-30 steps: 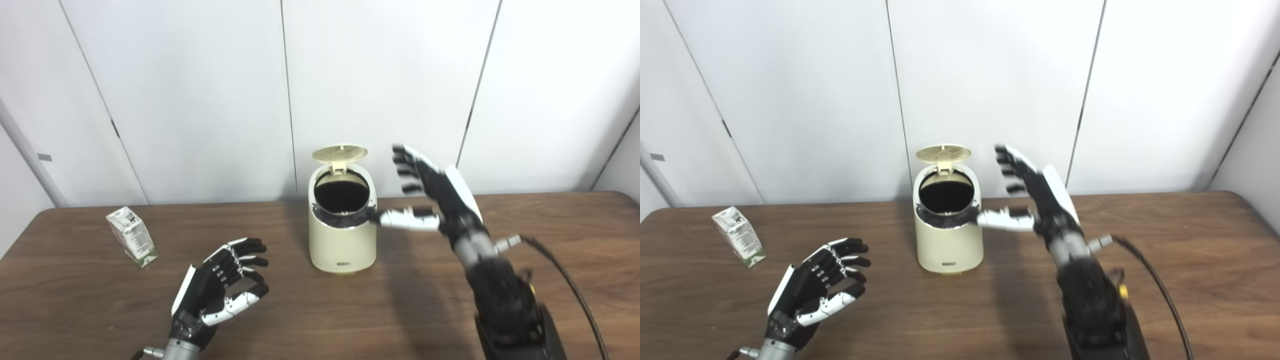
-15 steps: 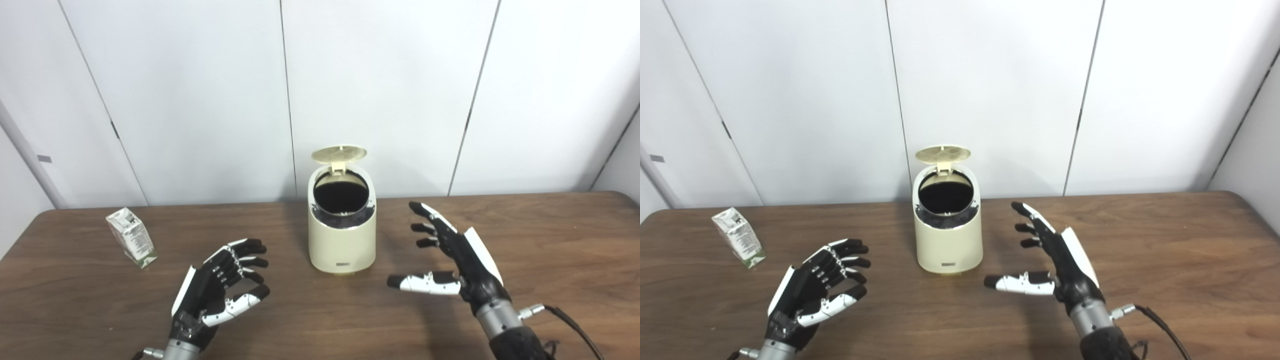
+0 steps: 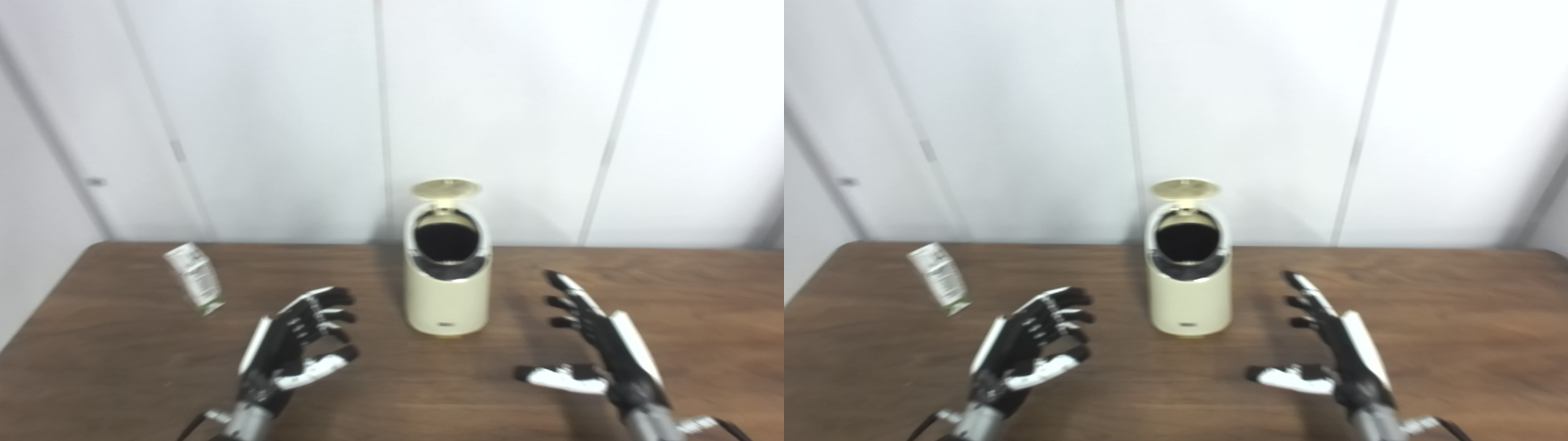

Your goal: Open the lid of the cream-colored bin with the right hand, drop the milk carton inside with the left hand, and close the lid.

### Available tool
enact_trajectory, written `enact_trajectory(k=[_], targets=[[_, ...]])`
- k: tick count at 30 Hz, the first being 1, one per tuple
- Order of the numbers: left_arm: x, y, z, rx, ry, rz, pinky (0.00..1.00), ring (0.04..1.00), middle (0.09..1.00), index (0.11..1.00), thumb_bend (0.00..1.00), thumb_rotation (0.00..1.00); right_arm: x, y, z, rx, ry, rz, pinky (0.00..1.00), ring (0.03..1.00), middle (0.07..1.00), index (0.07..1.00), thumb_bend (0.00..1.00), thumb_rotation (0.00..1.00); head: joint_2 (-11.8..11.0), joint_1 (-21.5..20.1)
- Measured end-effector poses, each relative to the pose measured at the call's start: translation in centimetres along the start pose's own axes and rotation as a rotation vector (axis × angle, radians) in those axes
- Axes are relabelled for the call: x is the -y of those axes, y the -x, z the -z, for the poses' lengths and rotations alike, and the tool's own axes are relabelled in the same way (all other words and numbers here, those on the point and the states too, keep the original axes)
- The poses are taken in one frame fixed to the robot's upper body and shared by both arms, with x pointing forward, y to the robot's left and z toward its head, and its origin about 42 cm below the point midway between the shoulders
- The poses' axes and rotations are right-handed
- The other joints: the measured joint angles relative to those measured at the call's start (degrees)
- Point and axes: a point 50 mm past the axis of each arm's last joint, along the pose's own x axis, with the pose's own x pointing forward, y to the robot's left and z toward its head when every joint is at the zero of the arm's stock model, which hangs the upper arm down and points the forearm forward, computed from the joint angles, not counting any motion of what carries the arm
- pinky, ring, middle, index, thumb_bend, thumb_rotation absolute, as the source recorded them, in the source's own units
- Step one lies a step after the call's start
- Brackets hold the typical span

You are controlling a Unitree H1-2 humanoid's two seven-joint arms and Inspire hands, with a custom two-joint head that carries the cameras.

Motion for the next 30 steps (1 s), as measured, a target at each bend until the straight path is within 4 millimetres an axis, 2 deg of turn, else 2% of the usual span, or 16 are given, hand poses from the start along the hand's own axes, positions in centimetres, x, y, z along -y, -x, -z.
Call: enact_trajectory(k=[4, 7, 10, 13, 14, 16, 18, 21, 26, 30], targets=[[0.8, -0.2, 0.2, 0.003, 0.018, -0.011, 0.51, 0.659, 0.726, 0.748, 0.73, 0.05, 0.8, 0.3, 0.8, -0.018, -0.003, 0.006, 0.8, 0.88, 0.965, 0.944, 0.78, 0.03, -0.71, 2.03], [1.6, -0.3, 0.2, 0.004, 0.013, -0.024, 0.52, 0.655, 0.724, 0.747, 0.72, 0.03, 1.1, 0.5, 0.5, -0.039, -0.009, 0.011, 0.8, 0.886, 0.969, 0.948, 0.76, 0.01, -1.41, 3.8], [1.8, 0.0, -0.3, 0.035, -0.066, -0.069, 0.55, 0.665, 0.725, 0.753, 0.75, 0.09, 1.2, 0.6, -0.3, -0.036, -0.029, 0.014, 0.76, 0.875, 0.963, 0.942, 0.76, 0.01, -1.76, 4.85], [1.6, 0.8, -1.2, 0.08, -0.128, -0.128, 0.56, 0.692, 0.739, 0.76, 0.75, 0.09, 1.3, 0.6, -0.3, -0.052, -0.033, 0.011, 0.71, 0.859, 0.949, 0.932, 0.76, 0.01, -2.03, 5.46], [1.1, 1.0, -1.6, 0.089, -0.154, -0.14, 0.56, 0.695, 0.74, 0.76, 0.75, 0.1, 1.3, 0.6, -0.3, -0.054, -0.034, 0.009, 0.69, 0.852, 0.947, 0.929, 0.76, 0.02, -2.11, 5.55], [-0.2, 1.1, -2.7, 0.113, -0.212, -0.148, 0.56, 0.697, 0.74, 0.763, 0.76, 0.1, 1.3, 0.6, -0.4, -0.051, -0.025, 0.007, 0.65, 0.83, 0.924, 0.907, 0.79, 0.13, -2.2, 5.73], [-2.1, 0.8, -4.3, 0.139, -0.301, -0.152, 0.57, 0.71, 0.75, 0.772, 0.76, 0.09, 1.3, 0.6, -0.4, -0.049, -0.005, 0.005, 0.64, 0.825, 0.914, 0.898, 0.81, 0.19, -2.2, 5.91], [-5.0, -0.1, -6.9, 0.173, -0.409, -0.164, 0.59, 0.715, 0.754, 0.778, 0.76, 0.07, 1.3, 0.5, -0.4, -0.047, 0.006, 0.008, 0.63, 0.825, 0.912, 0.895, 0.81, 0.19, -2.2, 6.0], [-7.9, -1.3, -9.6, 0.185, -0.495, -0.193, 0.52, 0.663, 0.745, 0.773, 0.78, 0.02, 1.2, 0.1, -0.7, -0.034, 0.008, 0.004, 0.64, 0.826, 0.906, 0.892, 0.79, 0.14, -2.29, 6.08], [-10.6, -2.5, -11.9, 0.226, -0.571, -0.201, 0.52, 0.662, 0.733, 0.763, 0.78, 0.0, 1.4, -0.2, -0.9, -0.025, 0.019, 0.005, 0.64, 0.826, 0.901, 0.884, 0.78, 0.13, -2.29, 6.17]])
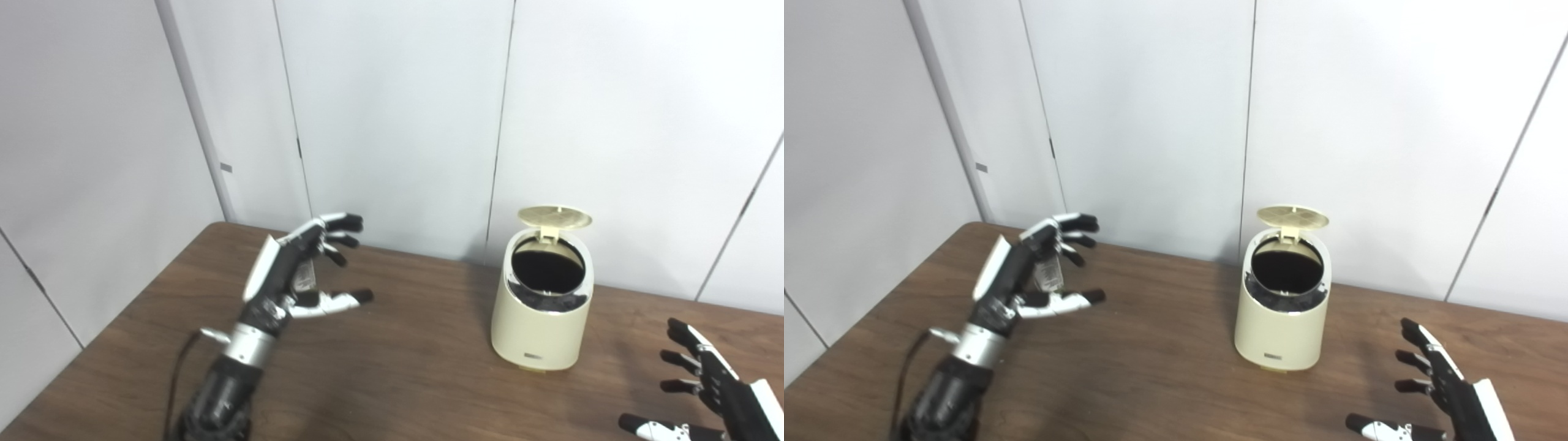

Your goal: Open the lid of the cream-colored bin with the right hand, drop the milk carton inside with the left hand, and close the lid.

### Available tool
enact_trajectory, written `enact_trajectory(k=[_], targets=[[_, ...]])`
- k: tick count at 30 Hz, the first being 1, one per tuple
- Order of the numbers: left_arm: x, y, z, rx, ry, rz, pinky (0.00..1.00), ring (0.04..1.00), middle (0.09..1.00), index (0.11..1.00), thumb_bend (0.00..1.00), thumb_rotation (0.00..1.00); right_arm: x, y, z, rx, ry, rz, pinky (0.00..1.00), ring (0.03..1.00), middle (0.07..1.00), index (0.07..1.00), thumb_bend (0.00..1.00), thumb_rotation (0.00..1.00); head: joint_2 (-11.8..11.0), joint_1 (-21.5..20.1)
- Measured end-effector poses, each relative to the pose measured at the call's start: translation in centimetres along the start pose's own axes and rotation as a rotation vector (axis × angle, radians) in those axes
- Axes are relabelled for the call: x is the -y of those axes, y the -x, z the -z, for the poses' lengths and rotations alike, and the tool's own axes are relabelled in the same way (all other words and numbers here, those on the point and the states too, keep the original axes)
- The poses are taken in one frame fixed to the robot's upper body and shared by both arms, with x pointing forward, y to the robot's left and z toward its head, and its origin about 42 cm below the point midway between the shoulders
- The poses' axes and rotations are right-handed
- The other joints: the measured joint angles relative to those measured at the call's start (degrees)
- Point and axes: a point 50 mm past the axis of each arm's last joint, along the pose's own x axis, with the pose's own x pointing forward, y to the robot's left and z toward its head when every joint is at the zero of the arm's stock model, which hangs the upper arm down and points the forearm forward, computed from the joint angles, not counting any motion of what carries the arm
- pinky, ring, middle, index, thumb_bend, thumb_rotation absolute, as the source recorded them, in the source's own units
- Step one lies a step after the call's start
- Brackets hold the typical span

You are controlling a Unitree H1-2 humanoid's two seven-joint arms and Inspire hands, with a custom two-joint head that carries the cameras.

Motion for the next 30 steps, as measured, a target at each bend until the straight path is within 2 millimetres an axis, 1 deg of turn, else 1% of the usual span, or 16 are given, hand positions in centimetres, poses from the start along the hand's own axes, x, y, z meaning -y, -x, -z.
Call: enact_trajectory(k=[1, 4, 9, 11, 15, 18, 19, 20, 23, 27, 30], targets=[[-0.7, -0.7, -0.1, 0.013, -0.014, -0.003, 0.54, 0.673, 0.735, 0.764, 0.78, 0.0, 0.0, 0.0, 0.0, 0.001, 0.002, -0.001, 0.64, 0.824, 0.899, 0.881, 0.78, 0.13, -0.09, 0.09], [-2.3, -2.4, 0.1, 0.031, -0.044, -0.006, 0.56, 0.672, 0.723, 0.759, 0.79, 0.0, 0.0, 0.0, -0.1, 0.004, 0.002, -0.002, 0.63, 0.819, 0.898, 0.879, 0.78, 0.1, -0.09, 0.18], [-3.2, -3.6, 1.5, 0.033, -0.059, -0.009, 0.59, 0.679, 0.719, 0.758, 0.78, 0.0, 0.0, -0.1, -0.2, 0.006, 0.004, -0.002, 0.61, 0.814, 0.9, 0.883, 0.78, 0.09, -0.18, 0.88], [-3.7, -3.8, 2.2, 0.018, -0.091, -0.004, 0.63, 0.707, 0.735, 0.77, 0.79, 0.0, 0.0, -0.1, -0.2, 0.007, 0.004, -0.002, 0.61, 0.815, 0.901, 0.884, 0.77, 0.08, -0.26, 0.79], [-4.8, -4.0, 2.7, 0.005, -0.16, -0.017, 0.68, 0.761, 0.784, 0.796, 0.82, 0.0, -0.1, -0.1, -0.3, 0.008, -0.003, -0.002, 0.61, 0.817, 0.906, 0.886, 0.77, 0.06, -0.26, 0.53], [-5.4, -4.2, 3.5, -0.024, -0.195, -0.03, 0.7, 0.788, 0.803, 0.8, 0.84, 0.03, -0.3, -0.2, -0.3, 0.01, -0.008, -0.003, 0.61, 0.822, 0.908, 0.89, 0.77, 0.07, -0.26, 0.53], [-5.6, -4.2, 3.9, -0.037, -0.199, -0.038, 0.72, 0.804, 0.812, 0.8, 0.86, 0.04, -0.3, -0.2, -0.4, 0.011, -0.009, -0.004, 0.62, 0.828, 0.913, 0.89, 0.76, 0.07, -0.26, 0.61], [-5.7, -4.1, 4.2, -0.052, -0.201, -0.05, 0.74, 0.819, 0.821, 0.804, 0.88, 0.06, -0.3, -0.2, -0.4, 0.013, -0.01, -0.004, 0.62, 0.832, 0.92, 0.892, 0.76, 0.06, -0.26, 0.7], [-5.8, -3.8, 5.5, -0.108, -0.214, -0.07, 0.77, 0.84, 0.838, 0.82, 0.9, 0.08, -0.2, -0.2, -0.7, 0.023, -0.018, -0.004, 0.61, 0.826, 0.921, 0.892, 0.75, 0.07, -0.18, 0.97], [-5.9, -3.8, 6.1, -0.152, -0.225, -0.101, 0.82, 0.88, 0.868, 0.857, 0.9, 0.11, 0.0, -0.2, -0.9, 0.034, -0.017, -0.005, 0.58, 0.806, 0.907, 0.883, 0.77, 0.08, -0.09, 1.05], [-5.8, -3.4, 7.0, -0.2, -0.222, -0.132, 0.84, 0.891, 0.883, 0.871, 0.91, 0.11, 0.3, -0.3, -0.9, 0.036, -0.006, -0.004, 0.57, 0.796, 0.898, 0.882, 0.77, 0.07, -0.09, 1.14]])
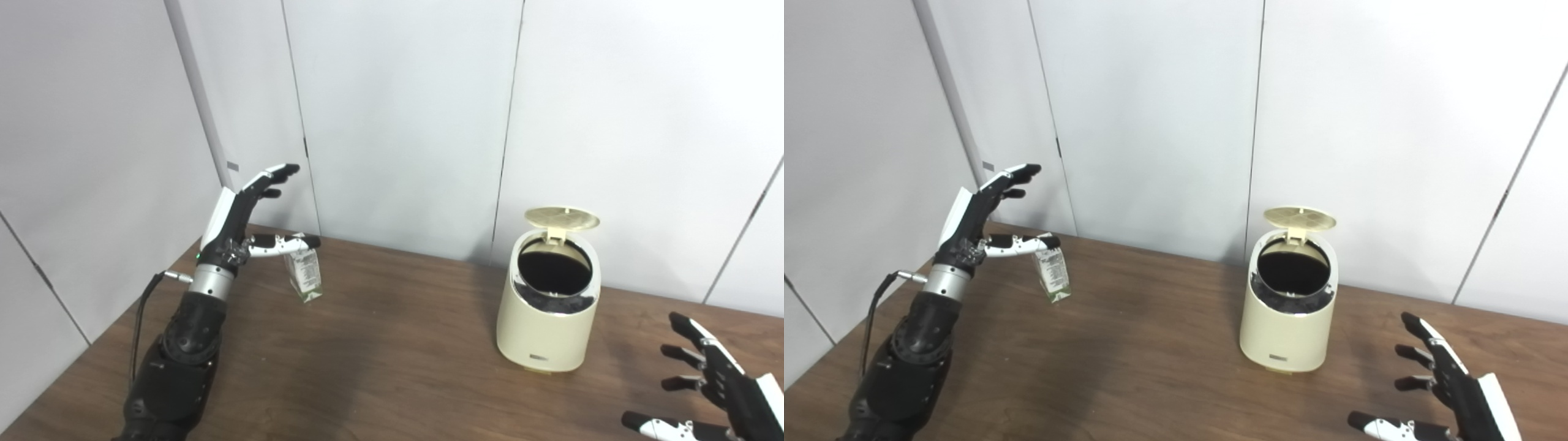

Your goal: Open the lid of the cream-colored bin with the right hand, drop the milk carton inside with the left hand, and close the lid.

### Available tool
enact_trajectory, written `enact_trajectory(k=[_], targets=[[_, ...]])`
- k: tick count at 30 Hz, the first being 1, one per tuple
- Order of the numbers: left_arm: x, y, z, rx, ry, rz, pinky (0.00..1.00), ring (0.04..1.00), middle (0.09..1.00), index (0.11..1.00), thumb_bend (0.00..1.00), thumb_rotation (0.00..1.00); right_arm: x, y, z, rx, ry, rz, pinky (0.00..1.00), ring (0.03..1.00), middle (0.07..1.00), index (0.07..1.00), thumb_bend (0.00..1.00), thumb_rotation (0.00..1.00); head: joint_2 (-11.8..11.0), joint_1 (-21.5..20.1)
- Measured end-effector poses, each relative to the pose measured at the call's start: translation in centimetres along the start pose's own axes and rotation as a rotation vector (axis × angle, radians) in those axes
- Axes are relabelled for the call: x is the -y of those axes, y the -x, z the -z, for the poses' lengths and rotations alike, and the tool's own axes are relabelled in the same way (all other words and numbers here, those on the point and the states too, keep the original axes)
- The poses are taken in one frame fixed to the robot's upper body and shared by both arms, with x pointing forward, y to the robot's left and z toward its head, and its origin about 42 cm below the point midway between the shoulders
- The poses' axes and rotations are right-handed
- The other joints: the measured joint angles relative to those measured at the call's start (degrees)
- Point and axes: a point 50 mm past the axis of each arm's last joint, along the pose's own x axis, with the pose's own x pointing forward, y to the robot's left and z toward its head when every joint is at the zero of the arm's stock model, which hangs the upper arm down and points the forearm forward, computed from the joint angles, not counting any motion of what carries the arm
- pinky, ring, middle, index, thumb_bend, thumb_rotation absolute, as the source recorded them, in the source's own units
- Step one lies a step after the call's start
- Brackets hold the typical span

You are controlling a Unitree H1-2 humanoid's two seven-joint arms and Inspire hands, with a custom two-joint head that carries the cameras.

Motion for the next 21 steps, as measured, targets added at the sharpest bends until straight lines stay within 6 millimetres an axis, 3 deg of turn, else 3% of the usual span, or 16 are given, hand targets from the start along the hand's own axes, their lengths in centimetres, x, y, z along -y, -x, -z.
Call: enact_trajectory(k=[12, 18, 21], targets=[[1.5, 1.4, 3.5, -0.145, -0.022, 0.018, 0.84, 0.903, 0.928, 0.923, 1.0, 0.25, 0.5, 0.0, -0.1, 0.002, 0.006, 0.002, 0.51, 0.755, 0.882, 0.868, 0.79, 0.1, 0.09, 0.26], [2.7, 2.2, 5.1, -0.208, -0.007, 0.016, 0.81, 0.908, 0.939, 0.958, 0.98, 0.17, 0.8, 0.0, -0.3, -0.002, 0.01, -0.003, 0.48, 0.746, 0.876, 0.856, 0.81, 0.13, 0.61, 0.09], [3.5, 2.6, 5.9, -0.23, 0.006, 0.015, 0.78, 0.885, 0.926, 0.966, 1.0, 0.22, 0.9, 0.0, -0.5, 0.004, 0.01, -0.001, 0.48, 0.739, 0.869, 0.847, 0.81, 0.12, 0.79, -0.09]])
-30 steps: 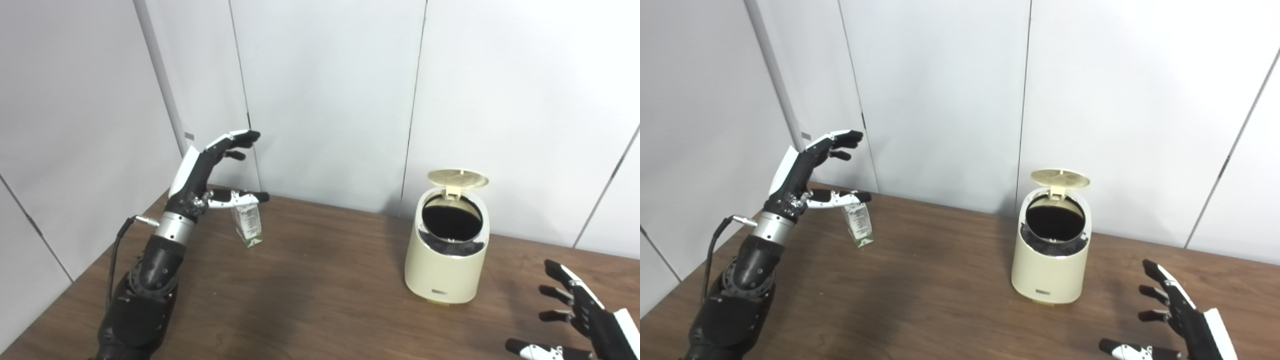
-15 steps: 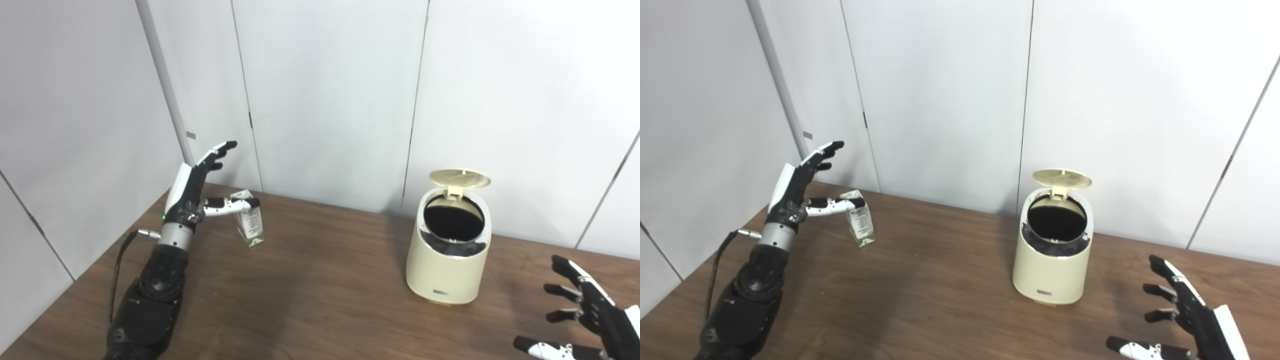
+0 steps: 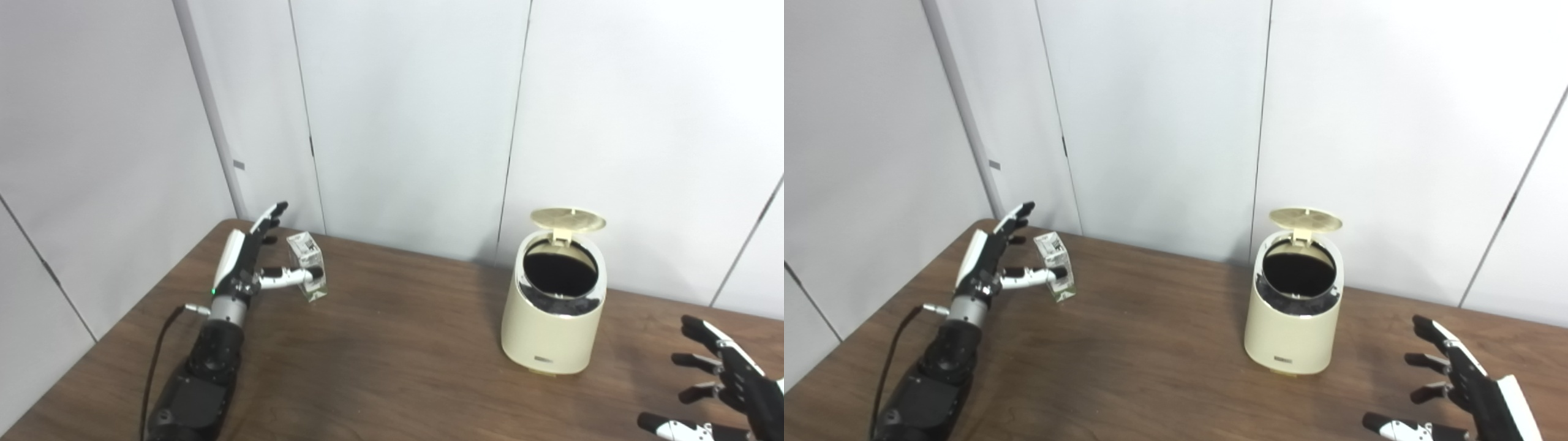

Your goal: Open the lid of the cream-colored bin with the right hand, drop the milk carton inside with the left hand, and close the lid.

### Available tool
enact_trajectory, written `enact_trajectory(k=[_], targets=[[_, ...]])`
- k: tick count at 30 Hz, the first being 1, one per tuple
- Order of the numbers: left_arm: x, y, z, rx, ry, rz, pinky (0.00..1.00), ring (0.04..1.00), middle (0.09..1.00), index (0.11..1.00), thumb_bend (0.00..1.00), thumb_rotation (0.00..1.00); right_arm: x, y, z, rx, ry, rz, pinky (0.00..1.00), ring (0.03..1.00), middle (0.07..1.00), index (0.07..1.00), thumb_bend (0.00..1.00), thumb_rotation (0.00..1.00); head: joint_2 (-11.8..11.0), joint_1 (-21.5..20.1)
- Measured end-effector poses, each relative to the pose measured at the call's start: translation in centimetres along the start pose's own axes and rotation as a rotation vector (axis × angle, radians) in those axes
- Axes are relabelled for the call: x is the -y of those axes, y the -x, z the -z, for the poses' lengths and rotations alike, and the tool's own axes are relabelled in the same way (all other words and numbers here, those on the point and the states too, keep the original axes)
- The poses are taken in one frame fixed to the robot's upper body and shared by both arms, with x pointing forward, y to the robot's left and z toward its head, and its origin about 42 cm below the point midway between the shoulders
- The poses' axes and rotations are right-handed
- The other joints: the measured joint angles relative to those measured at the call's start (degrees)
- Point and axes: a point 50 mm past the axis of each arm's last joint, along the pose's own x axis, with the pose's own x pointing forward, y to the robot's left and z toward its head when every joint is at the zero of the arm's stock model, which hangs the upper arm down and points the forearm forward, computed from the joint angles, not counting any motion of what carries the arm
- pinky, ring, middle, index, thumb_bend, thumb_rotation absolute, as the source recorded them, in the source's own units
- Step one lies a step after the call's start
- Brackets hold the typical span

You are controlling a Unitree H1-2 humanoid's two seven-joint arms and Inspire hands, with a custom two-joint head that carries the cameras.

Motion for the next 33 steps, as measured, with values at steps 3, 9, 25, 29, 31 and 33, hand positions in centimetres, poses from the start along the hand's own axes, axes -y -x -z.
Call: enact_trajectory(k=[3, 9, 25, 29, 31, 33], targets=[[0.4, 0.2, 0.7, -0.017, -0.012, -0.012, 0.73, 0.845, 0.894, 0.948, 1.0, 0.24, 0.1, 0.0, -0.2, 0.006, 0.003, -0.002, 0.48, 0.731, 0.863, 0.842, 0.82, 0.11, 0.18, -0.09], [1.2, 0.6, 1.5, -0.014, -0.016, -0.06, 0.68, 0.798, 0.852, 0.912, 0.96, 0.22, 0.7, 0.1, -0.1, 0.005, 0.019, -0.027, 0.5, 0.736, 0.869, 0.849, 0.81, 0.11, 0.18, 0.0], [2.4, 0.6, 2.6, -0.052, 0.024, -0.113, 0.66, 0.71, 0.744, 0.798, 0.94, 0.17, 0.7, 0.5, -0.1, 0.008, -0.006, -0.046, 0.54, 0.746, 0.869, 0.853, 0.8, 0.16, 0.62, -0.79], [3.1, 0.6, 2.5, -0.062, 0.055, -0.114, 0.66, 0.709, 0.745, 0.787, 0.94, 0.15, 0.9, 0.6, 0.0, 0.007, 0.0, -0.044, 0.54, 0.747, 0.86, 0.851, 0.81, 0.18, 0.7, -0.88], [3.3, 0.5, 2.4, -0.06, 0.058, -0.112, 0.66, 0.706, 0.738, 0.783, 0.94, 0.16, 1.0, 0.7, -0.2, 0.014, 0.002, -0.043, 0.53, 0.741, 0.856, 0.849, 0.81, 0.2, 0.79, -0.97], [3.5, 0.5, 2.3, -0.059, 0.058, -0.109, 0.66, 0.701, 0.733, 0.778, 0.95, 0.17, 1.0, 0.7, -0.4, 0.019, 0.003, -0.042, 0.52, 0.739, 0.854, 0.848, 0.82, 0.21, 0.79, -1.05]])
